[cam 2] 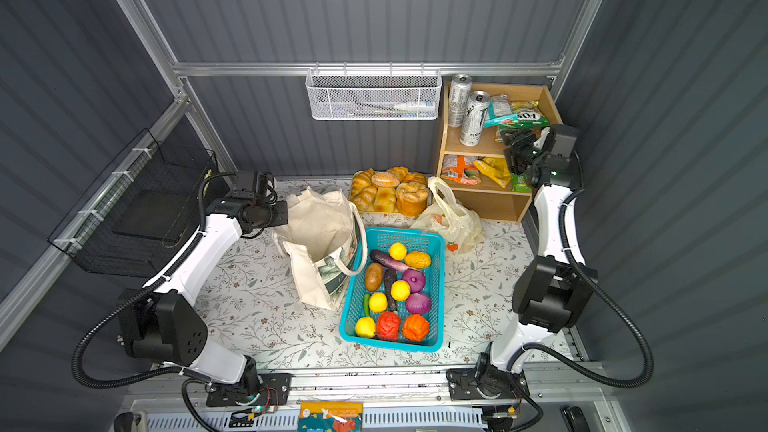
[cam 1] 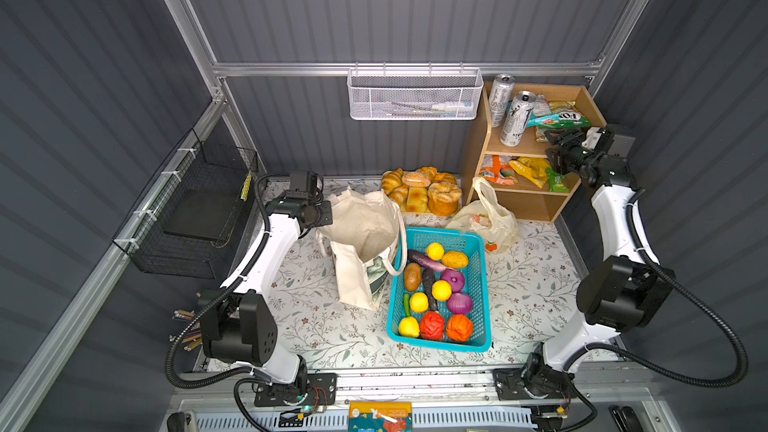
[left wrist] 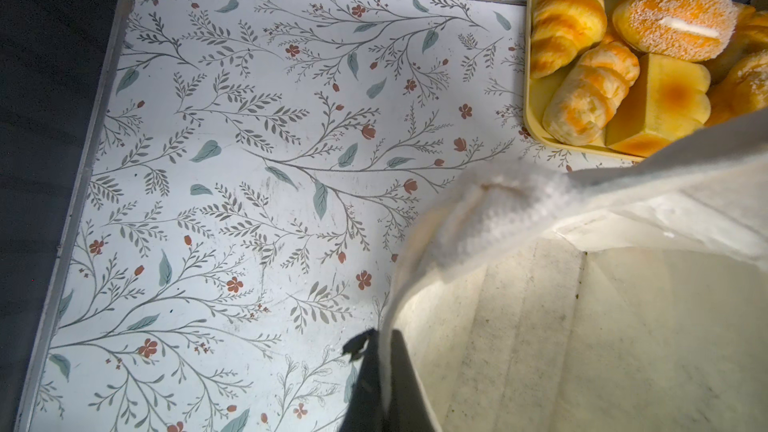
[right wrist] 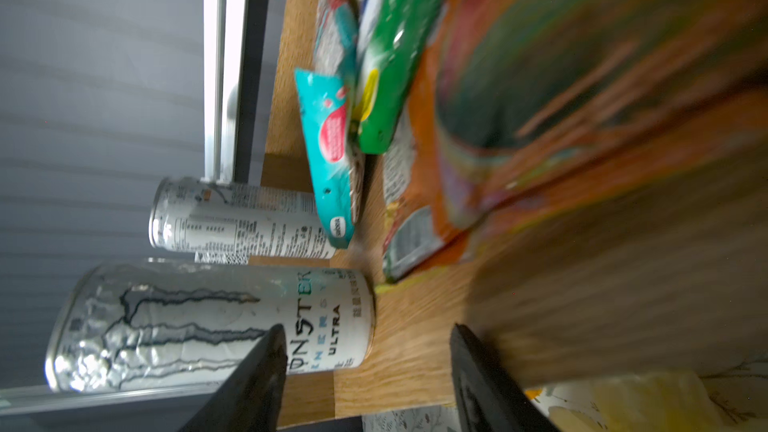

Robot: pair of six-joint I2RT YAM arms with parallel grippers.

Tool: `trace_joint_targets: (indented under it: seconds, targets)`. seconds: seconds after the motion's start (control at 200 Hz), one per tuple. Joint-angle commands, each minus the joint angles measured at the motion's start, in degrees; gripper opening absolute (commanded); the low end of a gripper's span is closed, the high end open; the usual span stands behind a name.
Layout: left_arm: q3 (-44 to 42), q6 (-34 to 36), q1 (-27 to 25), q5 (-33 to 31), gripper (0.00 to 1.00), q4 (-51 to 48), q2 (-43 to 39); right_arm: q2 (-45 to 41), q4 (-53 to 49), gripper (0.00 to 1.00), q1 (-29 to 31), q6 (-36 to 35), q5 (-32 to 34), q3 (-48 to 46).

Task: Place the mixed food into the grocery bags and tie them
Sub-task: 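Reach the right gripper to the silver Monster can on the top shelf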

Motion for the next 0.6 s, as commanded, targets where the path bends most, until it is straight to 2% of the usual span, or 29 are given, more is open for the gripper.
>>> trace_joint_targets:
  seconds: [0.0,0.17,0.215,0.29,0.46,0.595]
  targets:
    - [-0.26,-0.34,-0.49,0.67,0.00,-2.56,0.49,-4.08,-4.49,0.70,3.47,-15.95,3.20,6.01]
    - [-0.29,-0.46,-0.52,0.49,0.00,-2.82,0.72,-5.22,-4.86,0.79,9.48,-37.60,10.95,7.99]
    - [-0.14,-0.48,-0.46,0.57,0.00,-2.82,0.89,-5.79,-3.40,0.80,11.66,-43.29,16.31,6.63]
    - [0.24,-0.48,-0.48,0.59,0.00,-2.99,1.18,-6.70,0.64,0.83,14.45,-49.74,21.53,3.18]
    - [0.24,-0.11,-0.45,0.15,0.00,-3.51,1.51,-4.11,1.59,0.87,16.00,-53.93,28.14,4.35]
    - [2.48,0.11,-0.50,-0.04,0.00,-4.06,2.05,-1.30,1.57,0.88,16.01,-55.16,29.93,7.45]
